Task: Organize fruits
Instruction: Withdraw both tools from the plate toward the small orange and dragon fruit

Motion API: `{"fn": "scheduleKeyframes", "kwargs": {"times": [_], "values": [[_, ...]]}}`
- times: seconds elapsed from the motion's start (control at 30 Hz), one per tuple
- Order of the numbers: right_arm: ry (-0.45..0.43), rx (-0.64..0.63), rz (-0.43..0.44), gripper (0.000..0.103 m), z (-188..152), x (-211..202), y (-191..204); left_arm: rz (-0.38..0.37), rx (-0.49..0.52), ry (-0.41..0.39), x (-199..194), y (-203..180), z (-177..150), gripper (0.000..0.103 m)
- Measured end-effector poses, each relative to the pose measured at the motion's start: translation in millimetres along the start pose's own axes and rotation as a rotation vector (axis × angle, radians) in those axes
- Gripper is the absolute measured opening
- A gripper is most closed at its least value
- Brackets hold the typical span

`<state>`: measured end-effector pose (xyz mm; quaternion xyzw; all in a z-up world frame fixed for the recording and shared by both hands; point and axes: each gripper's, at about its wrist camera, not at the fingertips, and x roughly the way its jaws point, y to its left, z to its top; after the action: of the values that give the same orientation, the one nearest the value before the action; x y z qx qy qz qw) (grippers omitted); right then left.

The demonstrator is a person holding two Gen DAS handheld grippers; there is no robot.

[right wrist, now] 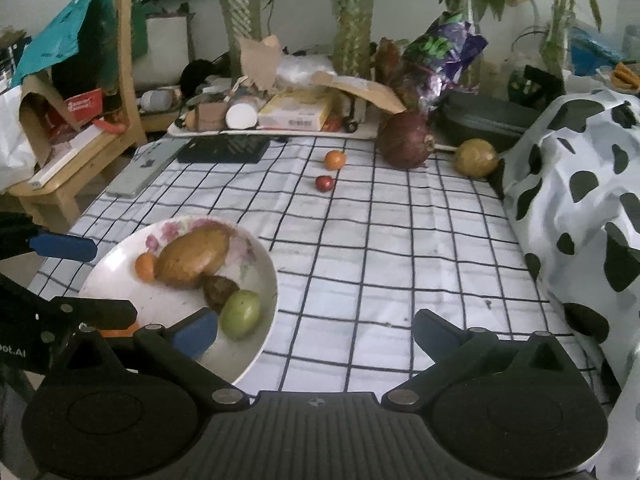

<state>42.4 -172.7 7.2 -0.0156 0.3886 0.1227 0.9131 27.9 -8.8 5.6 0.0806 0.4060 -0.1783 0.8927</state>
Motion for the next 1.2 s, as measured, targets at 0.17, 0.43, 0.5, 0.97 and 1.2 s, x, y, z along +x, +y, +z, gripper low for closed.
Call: {"fn": "scheduleKeyframes", "kwargs": {"times": [0.17,0.43,0.5,0.97,1.2], "values": [[-0.018,0.011,-0.033,0.103,3.3,1.5,-4.1,-0.013,0.027,-0.039,-1.4,-5.9,5.8,0.082],[-0.04,0.039,-0.078,0.103,11.0,12.5,-15.5,-0.013,0.071,-0.089,10.1,-5.0,22.7,0.082],[-0.04,0.044,-0.087,0.103,13.6,16.4,-19.2,-0.007,0.068,-0.087,15.5,-2.3,27.5,0.082],[-0.046,0.022,-0.128,0.103,32.4,40.1,-32.1,-0.029,0.058,-0.08,43.1,14.9,49.7,0.082],[-0.039,0.011,-0.133,0.103,44.0,54.9,-39.4,-0.073,0.029,-0.058,62.1,24.0,64.6,0.082]]}}
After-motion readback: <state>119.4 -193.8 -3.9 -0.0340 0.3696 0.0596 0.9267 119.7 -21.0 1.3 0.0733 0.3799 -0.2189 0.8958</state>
